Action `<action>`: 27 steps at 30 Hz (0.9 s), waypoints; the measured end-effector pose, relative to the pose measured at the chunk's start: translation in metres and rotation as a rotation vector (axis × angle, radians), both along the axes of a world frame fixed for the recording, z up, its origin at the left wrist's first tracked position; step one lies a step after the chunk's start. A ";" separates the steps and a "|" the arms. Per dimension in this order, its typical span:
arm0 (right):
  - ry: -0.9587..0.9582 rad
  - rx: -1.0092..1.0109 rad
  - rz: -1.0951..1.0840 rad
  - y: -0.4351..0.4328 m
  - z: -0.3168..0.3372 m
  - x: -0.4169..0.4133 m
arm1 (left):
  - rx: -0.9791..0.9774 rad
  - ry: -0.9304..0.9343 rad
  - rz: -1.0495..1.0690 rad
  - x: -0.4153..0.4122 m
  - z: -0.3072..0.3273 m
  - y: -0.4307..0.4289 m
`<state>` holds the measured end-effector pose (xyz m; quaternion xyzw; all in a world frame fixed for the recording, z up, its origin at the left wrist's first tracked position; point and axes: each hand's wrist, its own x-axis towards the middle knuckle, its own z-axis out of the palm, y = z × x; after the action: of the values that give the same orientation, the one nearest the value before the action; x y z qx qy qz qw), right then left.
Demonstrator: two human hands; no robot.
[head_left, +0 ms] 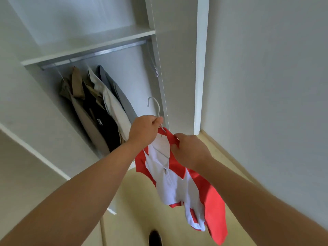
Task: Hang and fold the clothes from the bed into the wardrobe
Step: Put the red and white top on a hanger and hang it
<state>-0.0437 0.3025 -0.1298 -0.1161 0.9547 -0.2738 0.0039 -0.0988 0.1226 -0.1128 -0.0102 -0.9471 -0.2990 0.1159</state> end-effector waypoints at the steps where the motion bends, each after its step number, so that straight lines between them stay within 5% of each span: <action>1: -0.003 0.013 -0.004 -0.009 0.000 -0.024 | -0.003 0.003 -0.003 -0.027 -0.004 -0.008; 16: -0.081 0.163 -0.190 -0.146 0.012 -0.379 | 0.018 -0.029 -0.041 -0.425 -0.005 -0.144; 21: -0.067 0.265 -0.126 -0.187 0.004 -0.478 | -0.006 -0.015 0.062 -0.533 -0.005 -0.184; 27: -0.033 0.157 0.053 -0.245 0.003 -0.587 | -0.098 0.008 0.291 -0.621 0.009 -0.237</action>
<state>-0.6303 0.0571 -0.1269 -0.1363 0.9696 -0.1998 0.0362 -0.7199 -0.1142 -0.1040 0.1202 -0.9516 -0.2324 0.1612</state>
